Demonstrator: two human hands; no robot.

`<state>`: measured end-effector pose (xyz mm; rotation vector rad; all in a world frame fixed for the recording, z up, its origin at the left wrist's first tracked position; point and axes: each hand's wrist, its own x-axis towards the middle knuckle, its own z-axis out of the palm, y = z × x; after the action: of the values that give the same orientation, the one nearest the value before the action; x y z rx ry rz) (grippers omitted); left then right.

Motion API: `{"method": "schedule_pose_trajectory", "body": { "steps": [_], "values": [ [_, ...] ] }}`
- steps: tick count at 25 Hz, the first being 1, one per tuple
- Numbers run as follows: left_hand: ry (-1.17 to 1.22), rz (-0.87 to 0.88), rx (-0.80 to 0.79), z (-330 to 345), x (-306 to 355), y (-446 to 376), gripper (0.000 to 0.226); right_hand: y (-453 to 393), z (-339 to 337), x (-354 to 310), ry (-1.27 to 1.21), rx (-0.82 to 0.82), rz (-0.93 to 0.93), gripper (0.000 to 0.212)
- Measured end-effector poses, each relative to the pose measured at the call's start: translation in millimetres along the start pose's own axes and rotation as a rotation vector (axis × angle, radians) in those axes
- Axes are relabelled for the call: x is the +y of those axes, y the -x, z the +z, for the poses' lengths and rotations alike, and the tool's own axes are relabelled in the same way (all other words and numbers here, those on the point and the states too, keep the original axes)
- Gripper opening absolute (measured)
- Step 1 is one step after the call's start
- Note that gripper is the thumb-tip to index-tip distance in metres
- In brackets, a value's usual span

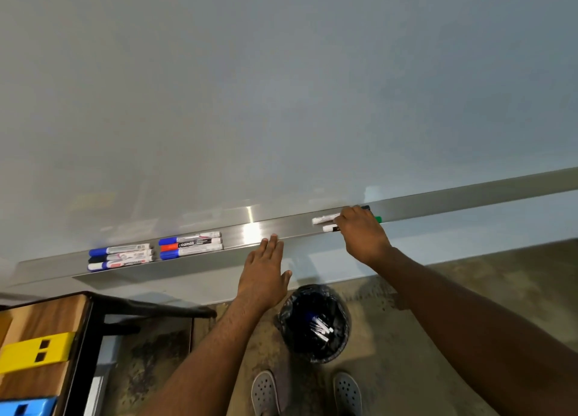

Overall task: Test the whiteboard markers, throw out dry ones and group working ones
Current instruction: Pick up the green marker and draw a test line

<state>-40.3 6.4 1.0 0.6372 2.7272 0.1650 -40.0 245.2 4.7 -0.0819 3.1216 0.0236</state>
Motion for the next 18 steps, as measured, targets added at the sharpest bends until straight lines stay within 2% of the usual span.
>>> {"method": "schedule_pose_trajectory", "body": {
  "steps": [4,6,7,9,11,13,15,18],
  "values": [
    [0.021,-0.032,0.037,-4,11,1,0.07,3,-9,18,0.028,0.027,-0.051,0.028],
    [0.086,-0.026,0.114,-6,21,2,0.067,6,-15,27,-0.039,0.074,-0.044,0.026],
    [0.15,-0.021,0.173,-8,29,2,0.063,7,-23,31,-0.148,0.119,-0.002,0.023],
    [0.358,-0.033,0.268,-15,50,4,0.052,13,-49,34,-0.52,0.225,0.19,0.014],
    [0.683,-0.072,0.241,-30,80,5,0.043,22,-74,34,-1.031,0.261,0.435,0.011],
    [0.996,-0.096,0.191,-47,108,4,0.044,33,-93,29,-1.454,0.191,0.541,0.014],
    [1.13,-0.111,0.216,-59,126,2,0.052,43,-103,24,-1.627,0.148,0.535,0.014],
    [1.154,-0.156,0.319,-67,141,-1,0.058,56,-110,14,-1.757,0.138,0.563,0.012]
  ]
}}
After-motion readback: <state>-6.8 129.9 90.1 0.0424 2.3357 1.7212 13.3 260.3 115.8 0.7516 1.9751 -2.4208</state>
